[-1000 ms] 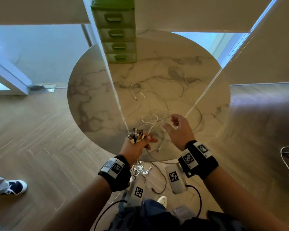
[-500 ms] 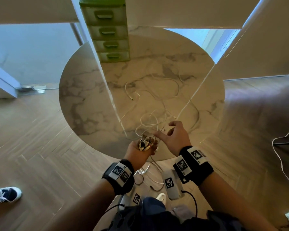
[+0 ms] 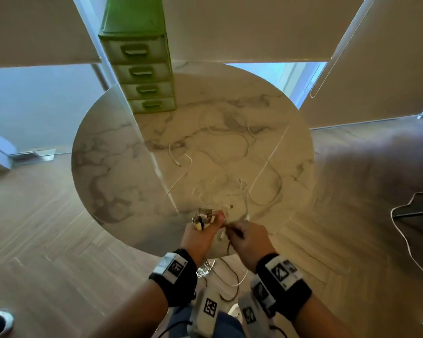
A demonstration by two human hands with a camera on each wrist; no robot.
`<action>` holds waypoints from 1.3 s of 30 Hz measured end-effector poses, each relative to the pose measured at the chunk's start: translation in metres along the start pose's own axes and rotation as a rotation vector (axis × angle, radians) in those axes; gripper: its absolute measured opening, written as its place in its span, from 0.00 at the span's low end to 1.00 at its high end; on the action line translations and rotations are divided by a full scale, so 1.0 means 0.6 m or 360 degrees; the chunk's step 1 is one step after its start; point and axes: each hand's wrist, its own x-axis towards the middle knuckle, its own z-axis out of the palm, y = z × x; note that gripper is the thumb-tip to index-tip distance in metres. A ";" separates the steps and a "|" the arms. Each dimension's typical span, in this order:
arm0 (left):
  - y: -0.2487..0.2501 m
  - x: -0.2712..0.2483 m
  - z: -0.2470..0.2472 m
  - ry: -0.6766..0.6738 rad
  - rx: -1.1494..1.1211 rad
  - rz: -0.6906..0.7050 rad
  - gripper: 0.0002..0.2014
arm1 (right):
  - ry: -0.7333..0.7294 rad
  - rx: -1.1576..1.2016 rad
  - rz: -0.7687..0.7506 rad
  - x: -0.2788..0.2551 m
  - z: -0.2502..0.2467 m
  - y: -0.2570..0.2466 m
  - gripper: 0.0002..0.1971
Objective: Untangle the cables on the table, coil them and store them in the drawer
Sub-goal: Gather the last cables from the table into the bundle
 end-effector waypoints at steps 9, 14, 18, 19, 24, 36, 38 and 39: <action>0.059 0.038 0.007 0.0035 -0.0471 -0.0220 0.04 | -0.0493 -0.0268 0.0075 -0.090 0.013 0.105 0.10; 0.038 0.017 0.003 -0.0049 -0.0234 -0.0151 0.03 | -0.0400 -0.0239 0.0320 -0.095 -0.014 0.149 0.11; 0.015 -0.002 0.018 -0.0033 -0.0095 -0.0129 0.04 | 0.0081 0.0210 0.0330 -0.041 -0.044 0.084 0.11; 0.010 -0.005 0.021 -0.0034 -0.0048 -0.0128 0.04 | 0.0132 0.0313 0.0322 -0.025 -0.047 0.065 0.10; -0.009 -0.028 0.032 -0.0040 0.0116 -0.0051 0.05 | 0.0029 0.0393 0.0357 0.024 -0.034 0.022 0.10; -0.051 -0.038 0.025 0.0269 0.0374 0.0000 0.08 | 0.0046 -0.0153 0.0313 0.019 -0.008 0.048 0.13; -0.047 -0.041 0.031 0.0318 0.0346 -0.0072 0.11 | -0.0003 -0.0195 0.0231 0.012 -0.006 0.047 0.13; -0.046 -0.041 0.035 0.0301 0.0291 -0.0116 0.11 | 0.0014 -0.0230 0.0166 0.008 -0.005 0.048 0.13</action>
